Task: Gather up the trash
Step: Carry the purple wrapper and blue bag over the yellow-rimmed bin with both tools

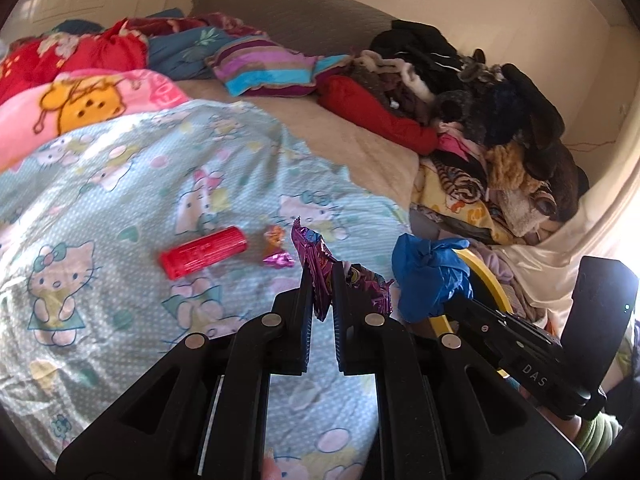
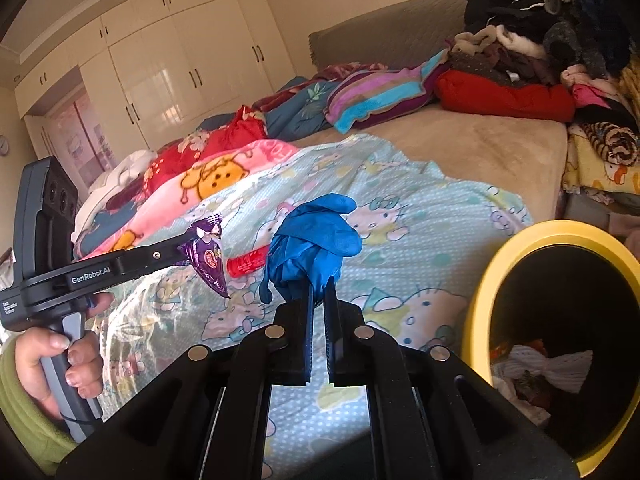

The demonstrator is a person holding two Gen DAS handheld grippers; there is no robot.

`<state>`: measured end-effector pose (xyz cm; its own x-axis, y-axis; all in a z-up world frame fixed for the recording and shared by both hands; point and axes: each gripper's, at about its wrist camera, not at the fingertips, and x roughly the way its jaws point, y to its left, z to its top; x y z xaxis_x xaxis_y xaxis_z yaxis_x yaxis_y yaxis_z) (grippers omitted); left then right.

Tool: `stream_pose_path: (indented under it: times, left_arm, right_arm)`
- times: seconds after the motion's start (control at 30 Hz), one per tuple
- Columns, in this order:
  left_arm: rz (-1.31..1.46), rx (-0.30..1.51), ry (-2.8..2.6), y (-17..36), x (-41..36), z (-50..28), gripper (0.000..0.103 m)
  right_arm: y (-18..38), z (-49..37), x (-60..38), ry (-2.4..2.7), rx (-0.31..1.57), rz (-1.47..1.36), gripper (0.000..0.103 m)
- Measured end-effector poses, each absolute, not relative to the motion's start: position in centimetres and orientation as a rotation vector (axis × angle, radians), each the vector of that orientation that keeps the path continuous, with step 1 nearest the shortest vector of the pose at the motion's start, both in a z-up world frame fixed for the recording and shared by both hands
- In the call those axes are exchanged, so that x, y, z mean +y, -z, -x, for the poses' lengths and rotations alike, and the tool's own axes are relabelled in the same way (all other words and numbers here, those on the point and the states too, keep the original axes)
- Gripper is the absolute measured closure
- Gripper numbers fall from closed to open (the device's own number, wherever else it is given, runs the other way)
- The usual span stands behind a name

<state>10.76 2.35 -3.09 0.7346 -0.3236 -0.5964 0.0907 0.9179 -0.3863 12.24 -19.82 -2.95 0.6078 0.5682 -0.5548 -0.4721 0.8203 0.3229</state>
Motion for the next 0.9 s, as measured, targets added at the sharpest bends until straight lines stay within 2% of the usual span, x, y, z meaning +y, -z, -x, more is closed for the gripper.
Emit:
stream_pose_path:
  times: [0.9]
  left_arm:
    - [0.229,0.678,0.396,0.1,-7.2,-10.5,0.098]
  right_arm:
    - [1.1,-12.6,-31.4,-0.401,0.6,-0.303,0.098]
